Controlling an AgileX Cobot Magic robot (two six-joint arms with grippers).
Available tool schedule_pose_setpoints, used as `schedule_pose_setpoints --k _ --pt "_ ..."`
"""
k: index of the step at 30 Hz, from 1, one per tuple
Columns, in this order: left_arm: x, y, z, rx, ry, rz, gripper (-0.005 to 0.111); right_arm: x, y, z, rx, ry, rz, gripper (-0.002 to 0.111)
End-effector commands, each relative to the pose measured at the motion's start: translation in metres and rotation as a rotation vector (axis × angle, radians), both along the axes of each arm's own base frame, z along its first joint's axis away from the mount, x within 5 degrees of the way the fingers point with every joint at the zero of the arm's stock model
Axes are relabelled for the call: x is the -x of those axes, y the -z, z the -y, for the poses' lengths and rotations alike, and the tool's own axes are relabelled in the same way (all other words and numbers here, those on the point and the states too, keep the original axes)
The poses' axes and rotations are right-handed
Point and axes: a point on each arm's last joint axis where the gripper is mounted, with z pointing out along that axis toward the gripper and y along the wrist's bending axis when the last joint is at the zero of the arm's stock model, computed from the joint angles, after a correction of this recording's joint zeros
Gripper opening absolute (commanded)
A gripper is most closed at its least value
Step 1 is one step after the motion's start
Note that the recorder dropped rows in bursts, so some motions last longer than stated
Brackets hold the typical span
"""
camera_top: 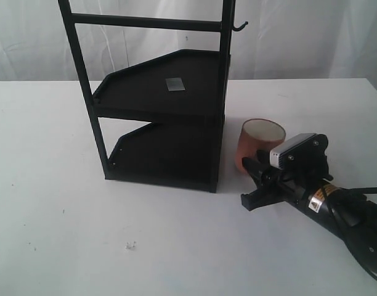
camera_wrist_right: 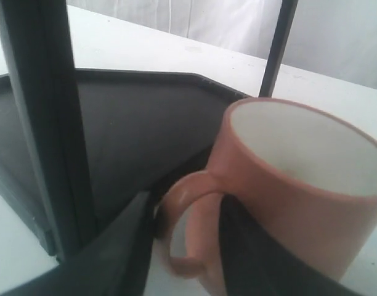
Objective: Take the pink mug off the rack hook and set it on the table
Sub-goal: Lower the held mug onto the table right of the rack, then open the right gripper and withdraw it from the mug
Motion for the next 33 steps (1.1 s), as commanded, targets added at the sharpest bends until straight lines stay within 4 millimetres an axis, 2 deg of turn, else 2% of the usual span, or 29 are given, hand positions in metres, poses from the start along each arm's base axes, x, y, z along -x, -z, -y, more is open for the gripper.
schedule_pose_setpoints --k 1,7,9,13,17,22,30,33 --pt "0.0 0.001 0.0 0.003 0.004 0.004 0.0 0.002 0.001 0.001 -0.028 0.009 -0.018 0.035" --pt "0.0 0.001 0.0 0.003 0.004 0.004 0.0 0.002 0.001 0.001 -0.037 0.014 -0.024 0.046" --pt "0.0 0.001 0.0 0.003 0.004 0.004 0.0 0.002 0.001 0.001 -0.057 0.017 -0.037 0.047" --pt "0.0 0.001 0.0 0.003 0.004 0.004 0.0 0.006 0.003 0.001 -0.206 0.056 -0.149 0.047" --pt "0.0 0.001 0.0 0.003 0.004 0.004 0.0 0.014 -0.003 0.003 -0.221 0.059 -0.155 0.047" --pt "0.0 0.001 0.0 0.003 0.004 0.004 0.0 0.028 -0.022 0.007 -0.232 0.054 -0.115 0.047" --pt "0.0 0.001 0.0 0.003 0.004 0.004 0.0 0.054 -0.072 0.011 -0.287 0.005 0.045 0.047" --pt "0.0 0.001 0.0 0.003 0.004 0.004 0.0 0.058 -0.085 0.021 -0.237 0.116 -0.039 0.041"
